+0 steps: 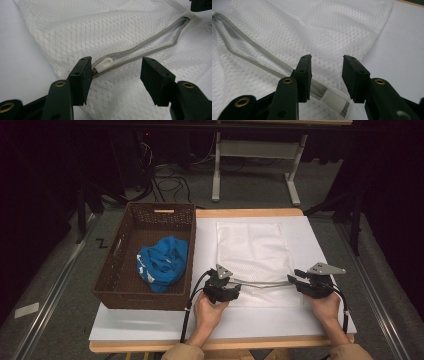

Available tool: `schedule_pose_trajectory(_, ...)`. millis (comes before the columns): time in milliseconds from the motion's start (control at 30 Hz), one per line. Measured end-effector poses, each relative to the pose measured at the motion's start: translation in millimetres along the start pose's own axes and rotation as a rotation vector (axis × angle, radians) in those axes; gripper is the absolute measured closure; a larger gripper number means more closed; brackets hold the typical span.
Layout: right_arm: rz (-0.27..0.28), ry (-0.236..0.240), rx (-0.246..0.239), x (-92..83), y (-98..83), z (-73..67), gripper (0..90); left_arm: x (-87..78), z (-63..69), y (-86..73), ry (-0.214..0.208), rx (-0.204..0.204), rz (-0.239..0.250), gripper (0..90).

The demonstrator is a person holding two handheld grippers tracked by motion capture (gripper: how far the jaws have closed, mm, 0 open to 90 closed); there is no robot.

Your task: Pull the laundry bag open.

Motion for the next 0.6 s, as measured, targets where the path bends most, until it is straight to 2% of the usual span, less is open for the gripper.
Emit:
schedule_pose_trajectory(200, -0.004, 0.039, -0.006, -2.6, -0.2, -5.3, 64.4, 1.4, 3.4, -0.3, -0.008, 0.001, -0.011, 42.1)
schedule_pose_trajectory(600, -0.013, 0.066, -0.005, -2.7, -8.3, -12.1, 64.0, 3.7, 7.5, -6.1, -0.013, 0.001, -0.018, 41.3)
Point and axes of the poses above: each handheld gripper's, and its own axes: x roughly forward along the jaws, y roughly out of its top, z roughly to its right, the point moved 1 cm from there along x, roughly forward along the jaws, and after that the axes turned 15 degrees about -y, right-handed, at the moved point
